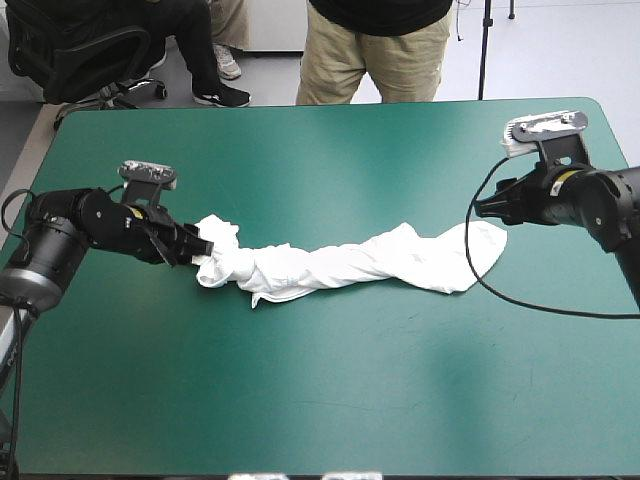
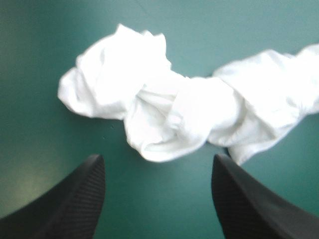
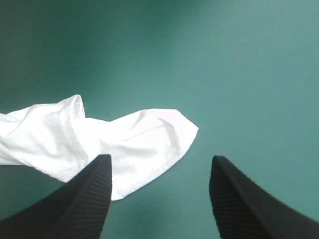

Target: Fold the cloth

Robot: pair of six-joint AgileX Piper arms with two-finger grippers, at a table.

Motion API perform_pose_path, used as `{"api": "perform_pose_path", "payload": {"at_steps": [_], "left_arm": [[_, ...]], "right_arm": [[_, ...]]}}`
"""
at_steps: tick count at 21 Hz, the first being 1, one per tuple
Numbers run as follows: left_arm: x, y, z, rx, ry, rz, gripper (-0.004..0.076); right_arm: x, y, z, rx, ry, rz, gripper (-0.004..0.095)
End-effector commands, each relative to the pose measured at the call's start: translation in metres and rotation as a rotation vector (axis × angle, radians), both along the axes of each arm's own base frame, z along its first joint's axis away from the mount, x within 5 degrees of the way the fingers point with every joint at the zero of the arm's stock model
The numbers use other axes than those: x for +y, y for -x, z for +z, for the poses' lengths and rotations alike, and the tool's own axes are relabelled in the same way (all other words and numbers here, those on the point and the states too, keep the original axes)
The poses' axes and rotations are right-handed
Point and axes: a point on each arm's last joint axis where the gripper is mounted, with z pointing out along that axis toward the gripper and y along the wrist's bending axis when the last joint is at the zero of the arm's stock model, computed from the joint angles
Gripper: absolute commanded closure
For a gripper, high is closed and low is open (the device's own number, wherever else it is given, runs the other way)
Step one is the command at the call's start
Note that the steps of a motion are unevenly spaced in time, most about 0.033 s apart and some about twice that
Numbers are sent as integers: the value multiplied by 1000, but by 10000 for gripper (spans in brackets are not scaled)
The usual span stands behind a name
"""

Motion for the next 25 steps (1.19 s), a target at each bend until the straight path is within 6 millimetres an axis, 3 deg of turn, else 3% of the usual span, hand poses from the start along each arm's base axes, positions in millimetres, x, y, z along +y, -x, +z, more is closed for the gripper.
{"api": "perform_pose_path", "payload": {"at_steps": [1,4,10,13,16,20,23,25], "left_arm": [[-4,8,-5,-14,57,-16,277],[-5,3,-43,68,45,-20,277],[-10,-26,-78,53,44,-48,277],[-13,-37,-112,169,40,-62,304],[-13,-41,-126,212,38,-60,432],[-13,-42,-127,215,41,-55,705],[-13,-42,-127,213,39,-58,733],[-13,-41,-127,218,40,-60,733]], "right_arm": [[-4,15,26,-116,-10,4,373],[-3,11,23,-110,-9,5,389],[1,0,15,-94,-32,12,399],[2,-6,10,-85,-35,13,399],[3,-8,8,-78,-30,16,399],[2,-9,8,-75,-18,20,399],[2,-12,1,-31,3,24,399],[3,-23,-24,76,22,21,399]]}}
